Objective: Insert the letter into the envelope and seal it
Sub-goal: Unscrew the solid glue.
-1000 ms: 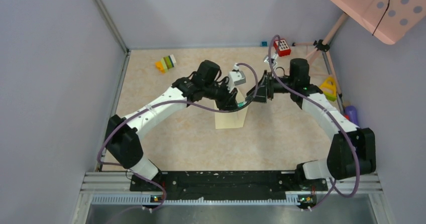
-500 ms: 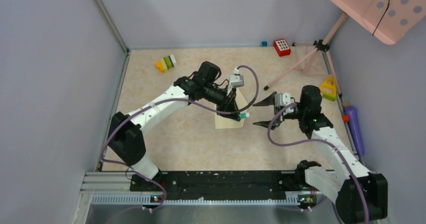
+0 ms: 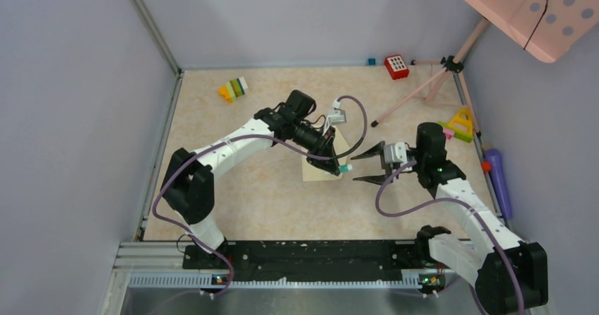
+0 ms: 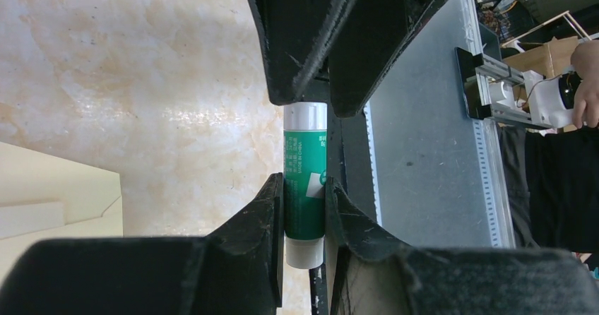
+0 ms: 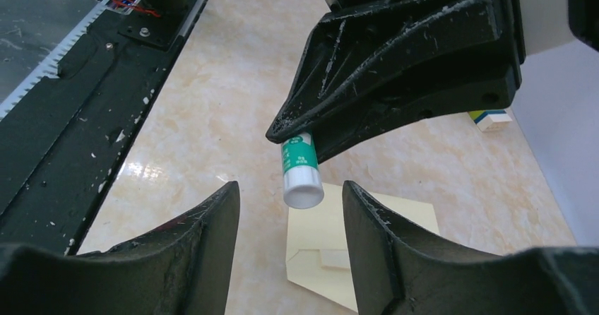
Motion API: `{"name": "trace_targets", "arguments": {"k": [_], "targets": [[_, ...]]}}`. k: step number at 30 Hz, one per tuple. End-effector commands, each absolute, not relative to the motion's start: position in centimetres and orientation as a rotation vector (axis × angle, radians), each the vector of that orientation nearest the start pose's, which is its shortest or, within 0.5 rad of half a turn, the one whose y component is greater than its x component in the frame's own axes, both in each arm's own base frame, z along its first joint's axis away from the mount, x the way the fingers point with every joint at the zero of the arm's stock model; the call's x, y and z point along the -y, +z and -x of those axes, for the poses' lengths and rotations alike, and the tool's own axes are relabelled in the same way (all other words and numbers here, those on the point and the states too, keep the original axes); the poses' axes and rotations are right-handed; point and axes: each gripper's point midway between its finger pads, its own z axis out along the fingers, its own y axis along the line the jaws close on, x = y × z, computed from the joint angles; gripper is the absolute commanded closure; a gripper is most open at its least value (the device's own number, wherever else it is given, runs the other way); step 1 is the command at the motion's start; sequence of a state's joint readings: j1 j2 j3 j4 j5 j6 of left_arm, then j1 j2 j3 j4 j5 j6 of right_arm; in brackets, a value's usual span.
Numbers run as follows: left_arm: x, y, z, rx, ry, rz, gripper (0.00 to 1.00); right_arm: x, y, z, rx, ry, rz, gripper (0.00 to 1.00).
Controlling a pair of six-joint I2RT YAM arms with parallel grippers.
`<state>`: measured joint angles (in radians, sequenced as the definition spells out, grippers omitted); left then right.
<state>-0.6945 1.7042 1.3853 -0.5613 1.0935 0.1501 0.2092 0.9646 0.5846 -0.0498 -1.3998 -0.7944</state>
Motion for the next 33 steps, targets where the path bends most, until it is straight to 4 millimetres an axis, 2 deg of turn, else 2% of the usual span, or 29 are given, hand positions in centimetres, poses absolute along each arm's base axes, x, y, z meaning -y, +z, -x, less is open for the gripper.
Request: {"name": "trace_targets", "arguments": {"k": [1, 6, 16, 22, 27, 33], "targets": [[36.2, 21.9, -18.9, -1.836, -1.630, -1.422, 1.00, -21.9, 22.9, -18.4, -0.822, 0.926, 1.498, 0.48], [36.1, 21.9, -18.9, -1.832, -1.619, -1.425, 1.00, -22.0, 22.6, -18.6, -0.840, 0.938, 1.496, 0.58], [36.1, 21.8, -19.0, -1.826, -1.575, -1.448, 1.00, -22.3, 22.4, -18.4, -0.847, 0.983, 1.496, 0.68], [36.1, 21.9, -19.2, -1.826, -1.531, -1.456, 1.00, -22.4, 22.5, -18.1, -0.864, 1.031, 1.493, 0.83], [35.9, 22.0, -21.5, -1.833, -1.325, -1.419, 1.00, -22.6, 22.9, -18.6, -0.999, 1.153, 1.441, 0.94], [34.6, 22.3, -25.7, -1.846, -0.985, -1.290, 1.00, -23.2, 23.5, -21.1, -1.311, 1.336, 1.286, 0.95]]}}
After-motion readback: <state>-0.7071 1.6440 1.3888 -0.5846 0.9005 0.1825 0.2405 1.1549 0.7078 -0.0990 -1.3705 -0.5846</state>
